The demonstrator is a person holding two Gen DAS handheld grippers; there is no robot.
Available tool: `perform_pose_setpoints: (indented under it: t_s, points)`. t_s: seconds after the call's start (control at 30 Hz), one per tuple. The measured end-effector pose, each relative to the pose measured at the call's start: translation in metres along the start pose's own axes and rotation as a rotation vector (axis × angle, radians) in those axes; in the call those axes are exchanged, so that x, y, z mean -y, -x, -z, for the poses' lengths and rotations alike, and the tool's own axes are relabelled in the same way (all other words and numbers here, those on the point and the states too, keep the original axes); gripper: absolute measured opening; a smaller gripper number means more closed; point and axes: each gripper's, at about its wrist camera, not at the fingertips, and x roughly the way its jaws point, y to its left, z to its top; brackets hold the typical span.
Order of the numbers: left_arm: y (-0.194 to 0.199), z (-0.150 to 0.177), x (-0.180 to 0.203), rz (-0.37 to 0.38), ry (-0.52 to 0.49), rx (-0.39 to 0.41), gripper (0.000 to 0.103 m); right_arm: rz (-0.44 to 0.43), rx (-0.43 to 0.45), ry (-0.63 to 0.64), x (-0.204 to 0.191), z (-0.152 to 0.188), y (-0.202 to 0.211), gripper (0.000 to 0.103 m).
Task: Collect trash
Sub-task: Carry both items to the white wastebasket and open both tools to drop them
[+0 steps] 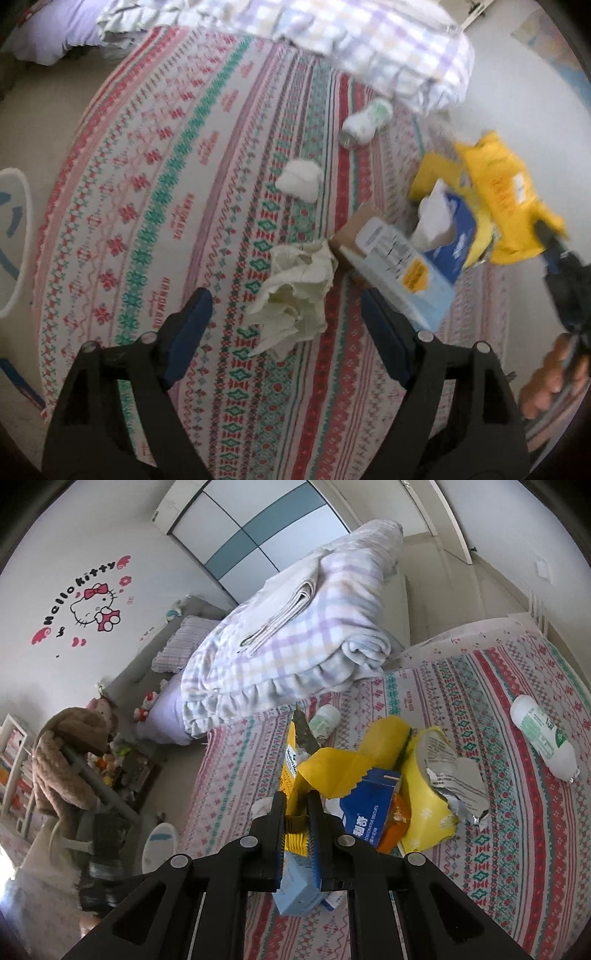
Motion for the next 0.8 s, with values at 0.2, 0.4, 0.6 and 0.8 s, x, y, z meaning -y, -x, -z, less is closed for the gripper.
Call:
perform_pose_setpoints:
  t_s: [0.2,0.4,0.6,0.8]
  points:
    - [-0.024,0.002,-0.004,-0.008,0.029,-0.053,0.032,-0.021,0.008,0.031,-0.005,0.002,0.002,0.012]
    - [0.017,0.004,-0.016,0.036,0.072,0.026,0.027,-0.048,0.015,0.069,-0.015,0.005,0.002,0.012]
    - [0.077,0.002,-0.063,0.05,0.177,0.145,0.027,-0.084,0.017,0.119,-0.033,0.012,-0.001,0.012]
    - [0.123,-0.006,-0.14,-0.015,0.355,0.257,0.027,-0.118,-0.008,0.172,-0.058,0.025,-0.015,0.012]
